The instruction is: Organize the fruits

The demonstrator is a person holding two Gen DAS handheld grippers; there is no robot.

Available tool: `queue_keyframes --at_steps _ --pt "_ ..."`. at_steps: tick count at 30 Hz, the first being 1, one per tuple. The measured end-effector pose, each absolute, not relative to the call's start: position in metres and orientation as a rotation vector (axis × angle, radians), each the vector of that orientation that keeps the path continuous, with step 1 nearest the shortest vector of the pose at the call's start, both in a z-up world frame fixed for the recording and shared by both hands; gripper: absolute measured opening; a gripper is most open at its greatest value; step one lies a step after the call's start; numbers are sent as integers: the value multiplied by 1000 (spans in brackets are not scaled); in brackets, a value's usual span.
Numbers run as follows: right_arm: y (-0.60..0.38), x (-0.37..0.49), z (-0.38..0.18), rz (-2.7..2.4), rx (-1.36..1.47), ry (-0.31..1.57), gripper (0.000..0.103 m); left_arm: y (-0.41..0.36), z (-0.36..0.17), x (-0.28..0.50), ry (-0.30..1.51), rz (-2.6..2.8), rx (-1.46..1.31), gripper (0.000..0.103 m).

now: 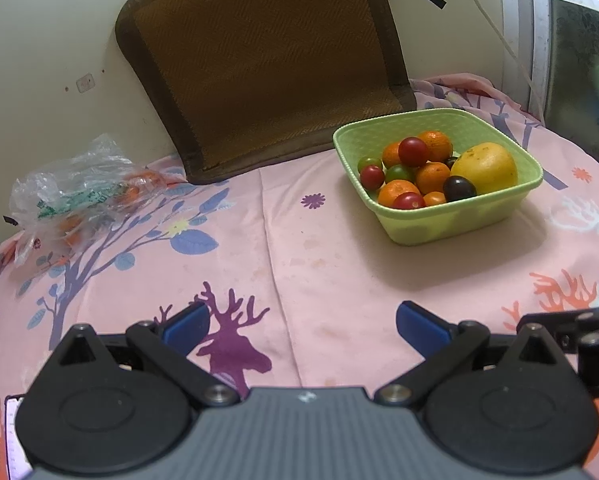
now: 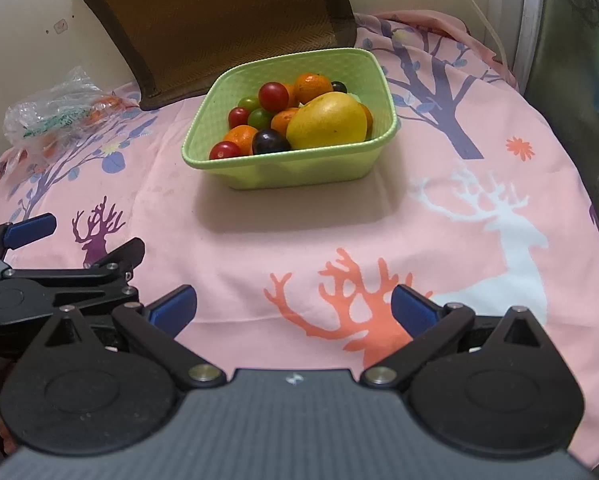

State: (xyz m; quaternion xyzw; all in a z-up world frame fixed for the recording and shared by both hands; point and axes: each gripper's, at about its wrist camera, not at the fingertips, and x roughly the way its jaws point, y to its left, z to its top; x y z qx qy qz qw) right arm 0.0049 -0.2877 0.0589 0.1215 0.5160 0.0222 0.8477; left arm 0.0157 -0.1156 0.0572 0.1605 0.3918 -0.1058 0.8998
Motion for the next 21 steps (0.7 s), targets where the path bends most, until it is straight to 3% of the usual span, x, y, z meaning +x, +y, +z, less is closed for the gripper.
queue_keyframes --at_steps 21 --pt "-275 12 67 56 242 1071 103 -105 60 22 812 -243 290 103"
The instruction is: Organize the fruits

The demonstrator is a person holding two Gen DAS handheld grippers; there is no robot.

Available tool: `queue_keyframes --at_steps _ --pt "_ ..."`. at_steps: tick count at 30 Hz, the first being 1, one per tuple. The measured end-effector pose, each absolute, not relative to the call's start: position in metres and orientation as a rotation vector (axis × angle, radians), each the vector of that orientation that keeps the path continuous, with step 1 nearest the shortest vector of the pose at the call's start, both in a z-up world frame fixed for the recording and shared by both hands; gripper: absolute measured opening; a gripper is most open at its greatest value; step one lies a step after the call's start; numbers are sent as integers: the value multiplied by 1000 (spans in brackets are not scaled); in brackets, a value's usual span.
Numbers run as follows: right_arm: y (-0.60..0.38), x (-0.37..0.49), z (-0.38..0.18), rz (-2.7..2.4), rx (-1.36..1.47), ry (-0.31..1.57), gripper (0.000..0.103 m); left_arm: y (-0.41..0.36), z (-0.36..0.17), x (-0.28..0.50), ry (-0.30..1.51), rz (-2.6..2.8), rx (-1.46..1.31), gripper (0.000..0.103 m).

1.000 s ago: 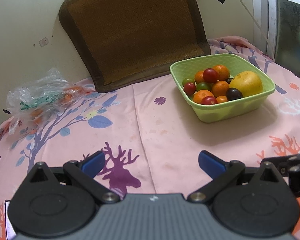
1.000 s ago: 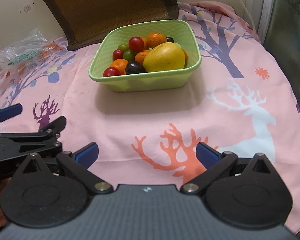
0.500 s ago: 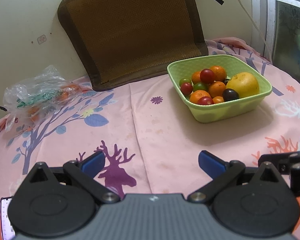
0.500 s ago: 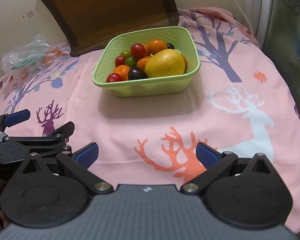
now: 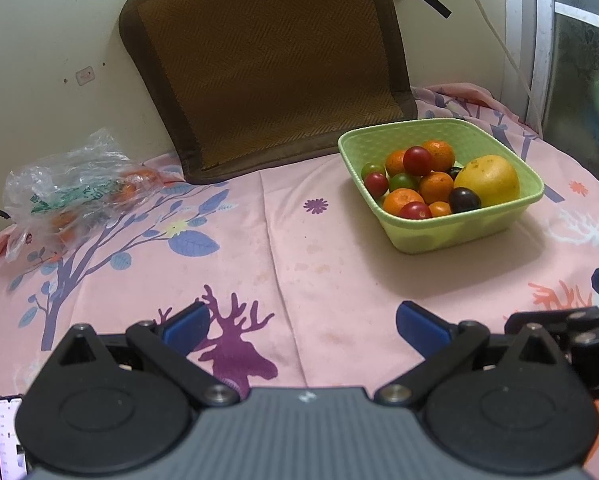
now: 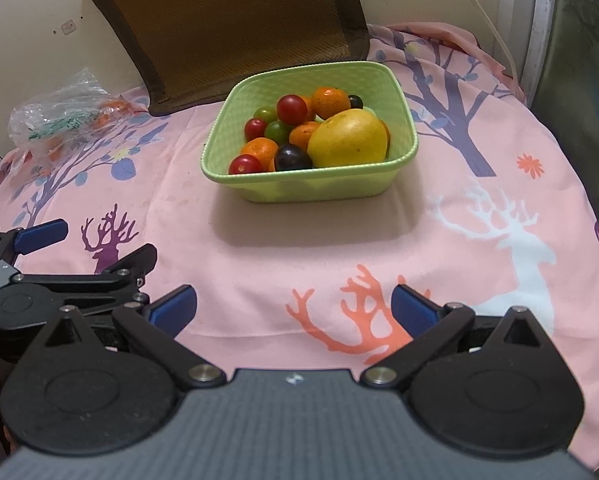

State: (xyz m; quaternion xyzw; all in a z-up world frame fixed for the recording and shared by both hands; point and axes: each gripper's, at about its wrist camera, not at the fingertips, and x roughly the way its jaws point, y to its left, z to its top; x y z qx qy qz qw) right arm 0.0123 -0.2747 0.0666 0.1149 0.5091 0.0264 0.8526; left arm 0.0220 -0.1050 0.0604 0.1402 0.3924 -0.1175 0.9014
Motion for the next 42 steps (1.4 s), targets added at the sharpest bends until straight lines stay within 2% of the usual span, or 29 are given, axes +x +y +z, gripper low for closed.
queue_keyframes --at_steps 42 --pt "-275 10 65 55 255 1063 103 -104 54 24 825 -212 313 103"
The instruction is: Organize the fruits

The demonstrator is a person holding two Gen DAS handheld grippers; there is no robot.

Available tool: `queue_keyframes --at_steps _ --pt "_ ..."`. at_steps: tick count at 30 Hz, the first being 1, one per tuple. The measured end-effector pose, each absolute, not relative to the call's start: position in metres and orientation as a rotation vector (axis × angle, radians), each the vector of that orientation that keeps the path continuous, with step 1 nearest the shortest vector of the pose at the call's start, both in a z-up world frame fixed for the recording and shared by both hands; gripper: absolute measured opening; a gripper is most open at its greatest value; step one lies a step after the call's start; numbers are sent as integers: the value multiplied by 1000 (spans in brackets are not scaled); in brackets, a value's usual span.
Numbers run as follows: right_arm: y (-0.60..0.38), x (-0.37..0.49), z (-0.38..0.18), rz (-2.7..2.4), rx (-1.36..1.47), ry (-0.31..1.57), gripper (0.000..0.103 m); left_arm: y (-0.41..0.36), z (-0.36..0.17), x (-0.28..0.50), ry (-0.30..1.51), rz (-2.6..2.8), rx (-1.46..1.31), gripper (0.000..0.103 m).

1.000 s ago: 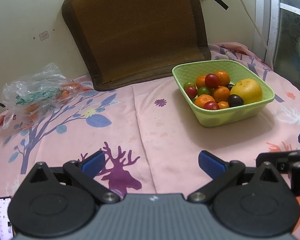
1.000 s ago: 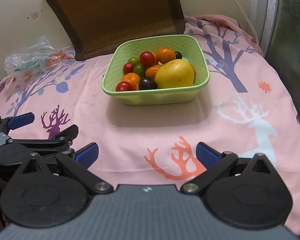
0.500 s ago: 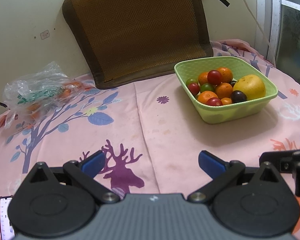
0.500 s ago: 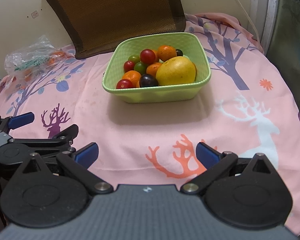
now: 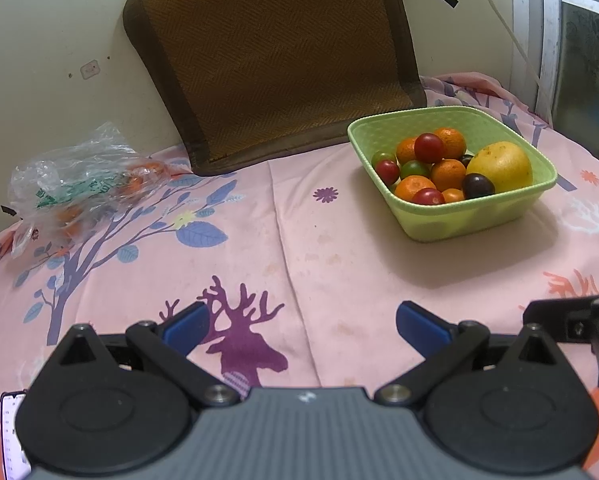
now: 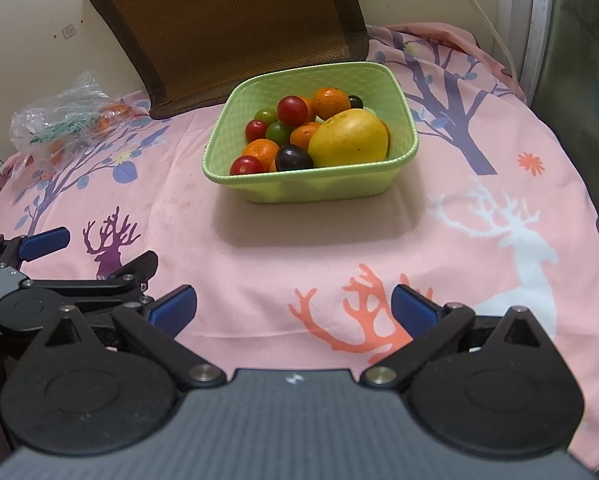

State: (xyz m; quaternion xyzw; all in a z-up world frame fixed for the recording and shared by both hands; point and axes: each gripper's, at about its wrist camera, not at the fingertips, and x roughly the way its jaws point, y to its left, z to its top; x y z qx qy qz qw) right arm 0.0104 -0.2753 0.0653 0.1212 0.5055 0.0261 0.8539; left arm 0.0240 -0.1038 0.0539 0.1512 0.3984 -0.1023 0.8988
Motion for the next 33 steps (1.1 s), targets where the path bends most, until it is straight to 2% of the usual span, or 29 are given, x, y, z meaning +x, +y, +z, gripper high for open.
queue_keyframes --at_steps 33 --pt "-275 13 63 58 263 1068 103 -109 50 25 820 -206 344 103"
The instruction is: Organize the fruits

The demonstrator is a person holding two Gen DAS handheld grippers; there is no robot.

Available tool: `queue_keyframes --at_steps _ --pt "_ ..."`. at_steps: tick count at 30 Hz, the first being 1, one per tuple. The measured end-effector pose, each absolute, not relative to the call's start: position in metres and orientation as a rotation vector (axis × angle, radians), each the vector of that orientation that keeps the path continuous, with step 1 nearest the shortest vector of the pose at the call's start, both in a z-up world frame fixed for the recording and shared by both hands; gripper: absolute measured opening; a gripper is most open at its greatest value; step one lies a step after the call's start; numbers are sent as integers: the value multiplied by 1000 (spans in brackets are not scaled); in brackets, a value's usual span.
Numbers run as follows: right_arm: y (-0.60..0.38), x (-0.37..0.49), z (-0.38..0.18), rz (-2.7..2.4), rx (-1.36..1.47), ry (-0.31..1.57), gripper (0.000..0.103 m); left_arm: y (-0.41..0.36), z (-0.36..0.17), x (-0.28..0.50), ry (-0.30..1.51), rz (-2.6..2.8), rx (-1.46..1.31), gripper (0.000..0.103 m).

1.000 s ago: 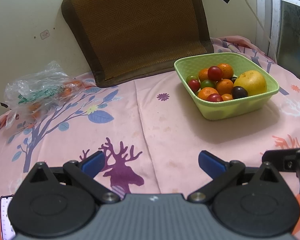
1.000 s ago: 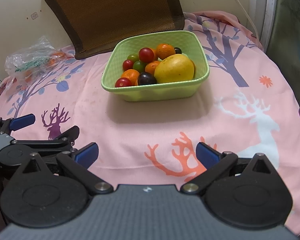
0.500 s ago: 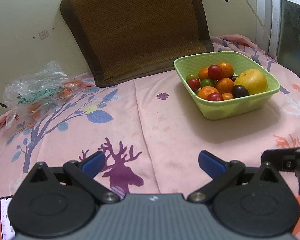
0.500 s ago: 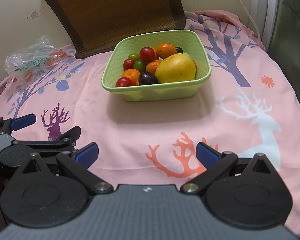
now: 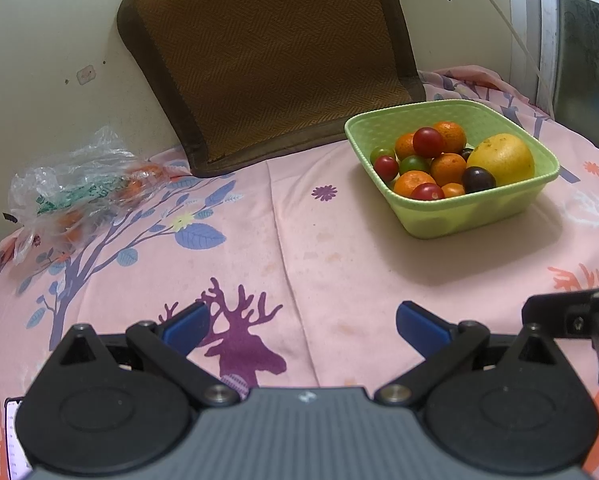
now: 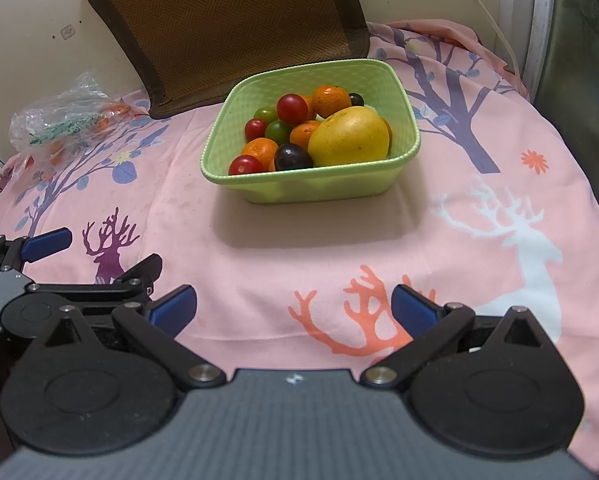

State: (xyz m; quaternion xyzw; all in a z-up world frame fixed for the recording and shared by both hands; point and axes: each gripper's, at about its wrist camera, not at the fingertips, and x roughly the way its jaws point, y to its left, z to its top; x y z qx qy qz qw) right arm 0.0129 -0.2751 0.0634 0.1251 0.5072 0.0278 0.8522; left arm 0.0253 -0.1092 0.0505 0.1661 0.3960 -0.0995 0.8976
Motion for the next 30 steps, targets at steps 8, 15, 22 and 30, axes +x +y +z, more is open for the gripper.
queue_keyframes --at_steps 8,15,22,30 --pt "-277 13 62 60 269 1066 103 -111 50 25 819 -207 349 103" --pt "-278 13 61 62 272 1067 103 -112 50 25 819 -209 355 103" --pt "-279 13 61 61 276 1064 103 -113 50 24 817 -209 358 103" --pt "-280 13 61 62 283 1063 103 -116 51 25 815 -216 357 103"
